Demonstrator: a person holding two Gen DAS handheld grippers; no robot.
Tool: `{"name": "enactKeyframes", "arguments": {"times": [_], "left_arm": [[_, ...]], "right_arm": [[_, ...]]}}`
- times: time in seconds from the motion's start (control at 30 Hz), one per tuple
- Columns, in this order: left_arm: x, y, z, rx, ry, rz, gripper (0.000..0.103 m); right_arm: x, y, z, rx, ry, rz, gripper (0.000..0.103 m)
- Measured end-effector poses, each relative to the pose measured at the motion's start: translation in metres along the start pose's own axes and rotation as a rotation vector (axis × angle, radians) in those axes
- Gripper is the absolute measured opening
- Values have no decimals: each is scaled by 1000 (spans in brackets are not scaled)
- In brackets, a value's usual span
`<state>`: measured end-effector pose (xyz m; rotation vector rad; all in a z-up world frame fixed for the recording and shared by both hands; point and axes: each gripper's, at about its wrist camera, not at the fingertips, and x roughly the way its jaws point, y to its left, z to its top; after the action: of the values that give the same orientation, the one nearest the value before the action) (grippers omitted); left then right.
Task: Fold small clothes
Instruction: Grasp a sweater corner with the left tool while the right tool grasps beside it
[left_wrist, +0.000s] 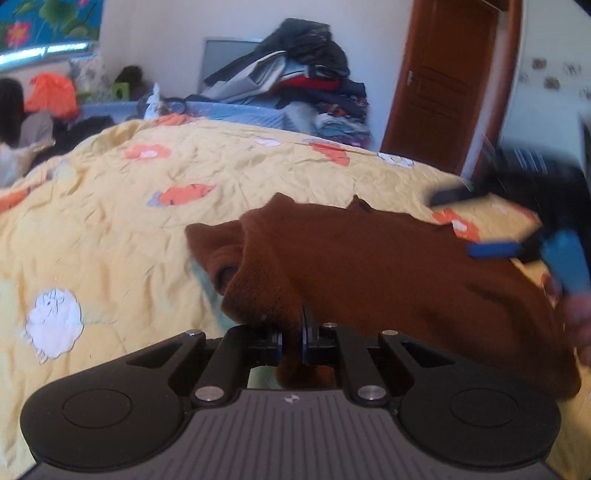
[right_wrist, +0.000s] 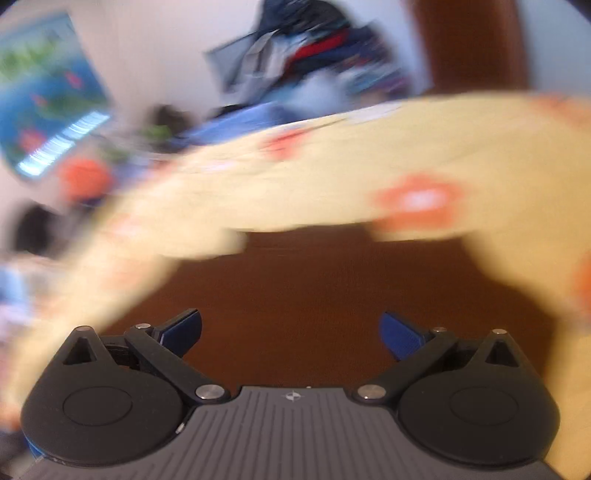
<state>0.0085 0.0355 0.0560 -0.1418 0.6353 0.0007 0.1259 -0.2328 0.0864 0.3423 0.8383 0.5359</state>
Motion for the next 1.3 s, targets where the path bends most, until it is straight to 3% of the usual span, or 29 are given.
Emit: {"name": "enactKeyframes", "arguments": {"times": [0.07,0.13,0.23,0.37,0.47,0.57,0.63,0.73,0.8,0.87,0.97,1.07,1.2,1.27,1.3], "left_arm": [[4,-1,0,28,11,13,8],[7,3,-1,19,26,14,8],[13,3,-4,53,29,30,8],[11,-16,-13,200,-17,70,8],[12,-27,-19,287,-39,84,8],[16,-30,-21,316,-43,86,8],[16,-32,-21,333,-45,89,8],[13,-34,-21,363,-58,93,8],[8,-39,-18,385,-72,84,8],[3,-50,-13,420,-102,67,8],[-8,-81,-4,504,-164,-5,8],[-21,-120,-7,579,-223,-137,8],[-19,-165,-34,693,-176,-345,9],[-14,-177,-54,756,-125,-388,10],[-14,-180,-63,789,-111,-386,10]], "right_arm": [[29,38,8,-57,136,88,103],[61,73,12,-143,249,115,103],[104,117,13,-262,342,67,99],[151,160,2,-371,496,2,92],[167,180,-14,-514,555,-82,90],[175,188,-25,-645,587,-175,82],[175,191,-31,-714,575,-217,74],[166,186,-25,-735,539,-214,51],[153,169,-9,-661,519,-150,31],[135,144,10,-547,480,-71,21],[85,99,30,-397,371,31,21],[19,37,41,-255,246,75,21],[-48,-77,28,21,138,43,21],[-57,-127,7,152,152,11,23],[-57,-144,-3,204,160,-4,30]]}}
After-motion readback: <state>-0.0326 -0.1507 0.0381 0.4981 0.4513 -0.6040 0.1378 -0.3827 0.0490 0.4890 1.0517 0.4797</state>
